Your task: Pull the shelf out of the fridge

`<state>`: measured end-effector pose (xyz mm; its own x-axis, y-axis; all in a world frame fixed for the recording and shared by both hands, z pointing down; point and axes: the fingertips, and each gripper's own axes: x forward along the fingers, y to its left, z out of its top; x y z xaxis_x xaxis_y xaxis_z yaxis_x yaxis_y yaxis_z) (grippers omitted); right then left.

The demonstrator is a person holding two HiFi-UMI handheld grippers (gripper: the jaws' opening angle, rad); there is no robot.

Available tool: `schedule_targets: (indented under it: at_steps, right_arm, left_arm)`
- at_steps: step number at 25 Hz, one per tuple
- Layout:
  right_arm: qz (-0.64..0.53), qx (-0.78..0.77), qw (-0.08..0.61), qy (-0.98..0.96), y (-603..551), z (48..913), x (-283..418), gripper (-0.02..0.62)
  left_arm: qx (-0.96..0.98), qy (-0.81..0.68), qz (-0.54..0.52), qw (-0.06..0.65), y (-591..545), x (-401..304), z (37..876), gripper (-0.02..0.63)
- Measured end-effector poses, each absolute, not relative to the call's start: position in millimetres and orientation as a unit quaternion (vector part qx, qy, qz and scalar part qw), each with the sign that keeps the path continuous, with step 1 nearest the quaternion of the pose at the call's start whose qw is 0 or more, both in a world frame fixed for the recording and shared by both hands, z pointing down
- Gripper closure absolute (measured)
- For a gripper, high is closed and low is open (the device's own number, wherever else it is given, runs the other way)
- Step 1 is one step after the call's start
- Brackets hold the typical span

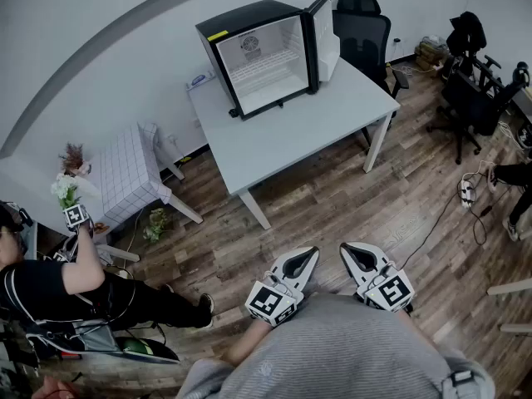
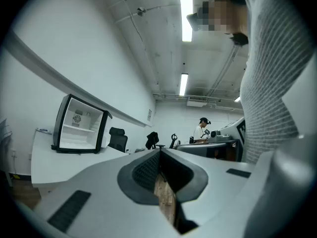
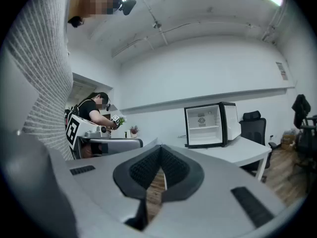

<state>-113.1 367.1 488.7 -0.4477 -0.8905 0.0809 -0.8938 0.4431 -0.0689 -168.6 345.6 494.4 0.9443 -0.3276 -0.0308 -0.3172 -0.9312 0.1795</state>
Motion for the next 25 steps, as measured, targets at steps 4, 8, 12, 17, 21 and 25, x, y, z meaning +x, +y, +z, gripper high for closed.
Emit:
schedule_targets:
  at_steps: [4, 8, 12, 17, 21, 25]
  right_arm:
    - [0.051, 0.524, 0.016, -0.850, 371.6, 489.1, -114.0, 0.583]
    - [0.051, 0.522, 0.017, -0.851, 374.2, 491.5, -115.8, 0.583]
    - [0.048, 0.520, 0.019, -0.852, 374.3, 493.4, -119.1, 0.583]
    - [0.050, 0.521, 0.019, -0.852, 369.2, 491.3, -119.2, 0.583]
    - [0.051, 0.522, 0.018, -0.851, 369.3, 491.8, -118.8, 0.583]
    - [0.049, 0.519, 0.010, -0.853, 370.0, 493.0, -117.7, 0.583]
  left_arm:
    - [0.982, -0.166, -0.029, 0.085, 349.5, -169.4, 497.1, 0.595]
    - [0.982, -0.167, -0.029, 0.080, 351.6, -169.9, 500.4, 0.595]
    - [0.982, -0.167, -0.026, 0.080, 351.2, -172.2, 502.1, 0.595]
    - [0.982, -0.168, -0.024, 0.079, 344.9, -173.7, 501.8, 0.595]
    - [0.982, -0.168, -0.024, 0.079, 344.1, -174.0, 502.4, 0.595]
    - [0.983, -0.168, -0.023, 0.078, 344.5, -172.5, 505.4, 0.595]
